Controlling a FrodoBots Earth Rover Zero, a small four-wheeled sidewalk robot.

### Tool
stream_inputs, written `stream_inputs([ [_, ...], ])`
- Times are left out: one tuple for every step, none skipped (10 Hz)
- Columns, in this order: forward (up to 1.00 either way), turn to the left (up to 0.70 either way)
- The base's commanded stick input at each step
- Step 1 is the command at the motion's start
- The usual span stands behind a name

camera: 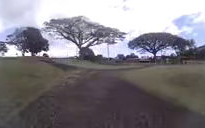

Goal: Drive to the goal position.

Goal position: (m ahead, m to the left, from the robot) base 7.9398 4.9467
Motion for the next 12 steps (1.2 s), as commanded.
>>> stream_inputs([
  [0.5,0.0],
  [0.5,0.0],
  [0.5,0.0],
  [0.5,0.0],
  [0.5,0.0],
  [0.5,0.0],
  [0.5,0.0],
  [0.5,0.0],
  [0.5,0.0],
  [0.5,0.0],
  [0.5,0.0],
  [0.5,0.0],
])
